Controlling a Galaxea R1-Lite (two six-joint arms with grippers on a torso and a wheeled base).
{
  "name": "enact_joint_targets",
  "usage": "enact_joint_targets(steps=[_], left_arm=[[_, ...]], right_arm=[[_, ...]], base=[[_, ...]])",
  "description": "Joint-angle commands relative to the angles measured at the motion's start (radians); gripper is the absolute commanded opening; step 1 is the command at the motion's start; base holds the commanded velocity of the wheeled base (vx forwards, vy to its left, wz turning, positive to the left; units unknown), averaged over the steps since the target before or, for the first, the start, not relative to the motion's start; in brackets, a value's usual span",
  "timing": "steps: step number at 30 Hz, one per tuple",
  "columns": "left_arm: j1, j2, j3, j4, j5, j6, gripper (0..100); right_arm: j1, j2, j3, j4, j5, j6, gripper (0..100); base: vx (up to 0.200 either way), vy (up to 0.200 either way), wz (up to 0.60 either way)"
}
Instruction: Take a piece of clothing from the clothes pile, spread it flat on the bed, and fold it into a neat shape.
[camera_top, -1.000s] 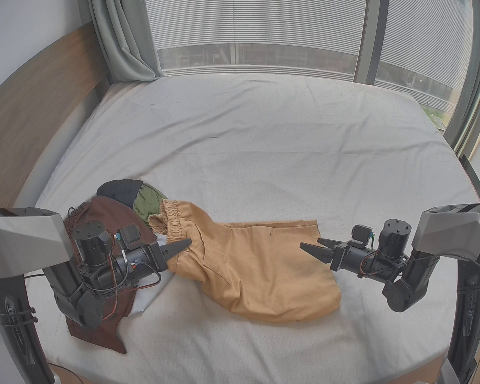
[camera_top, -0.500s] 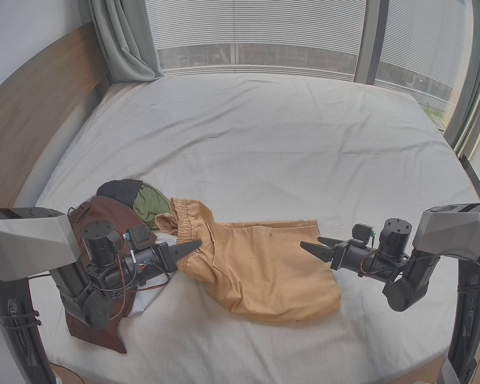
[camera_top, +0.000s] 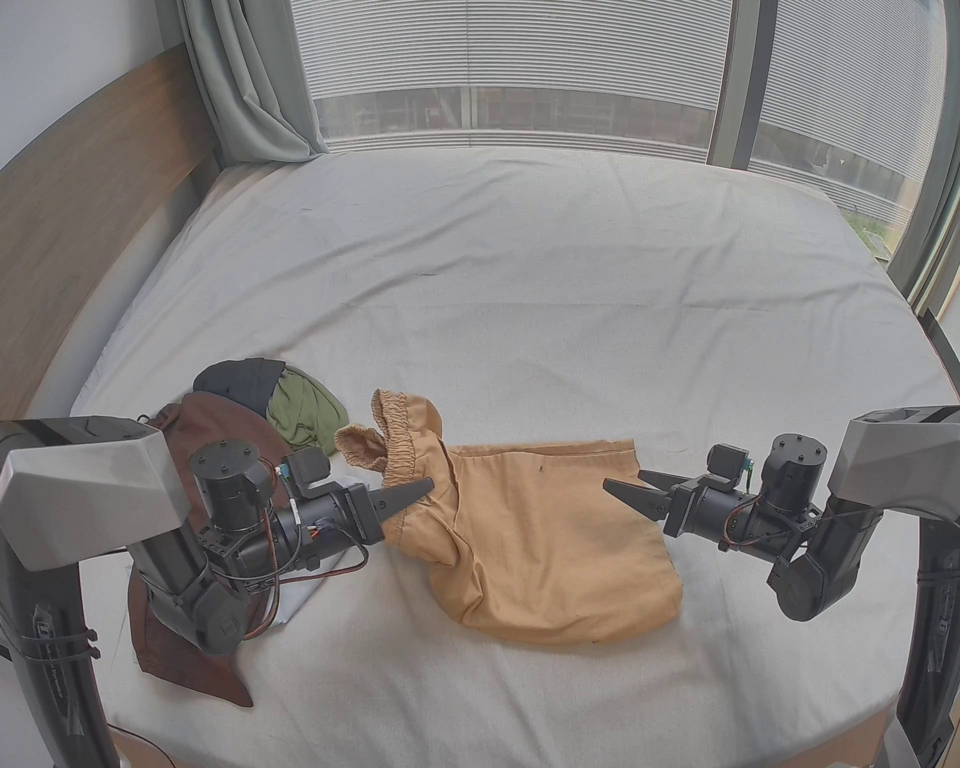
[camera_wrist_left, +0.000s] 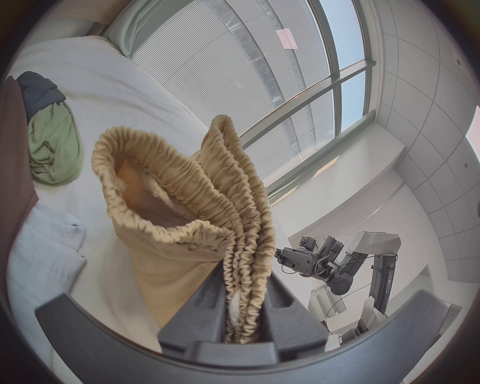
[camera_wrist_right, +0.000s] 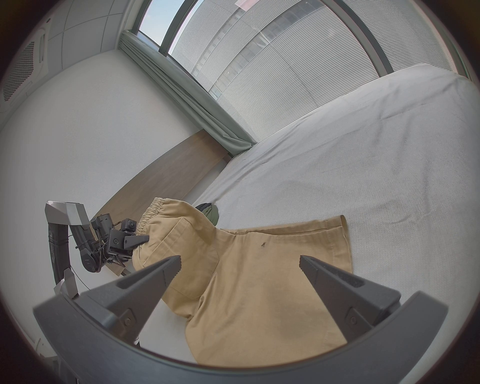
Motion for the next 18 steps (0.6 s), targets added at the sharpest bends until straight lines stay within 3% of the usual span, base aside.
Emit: enact_joint_targets(steps=[1, 18], left_arm=[[-0.025, 0.029, -0.028, 0.000, 0.002, -0.003, 0], [-0.141, 0.078, -0.118, 0.005, 0.048, -0.026, 0]], right_arm=[[-0.001, -0.003, 0.000, -0.001, 0.000, 0.000, 100], [-0.004, -0.017, -0.001, -0.001, 0.000, 0.006, 100]], base=[[0.000, 0.000, 0.00], [0.000, 0.000, 0.00]])
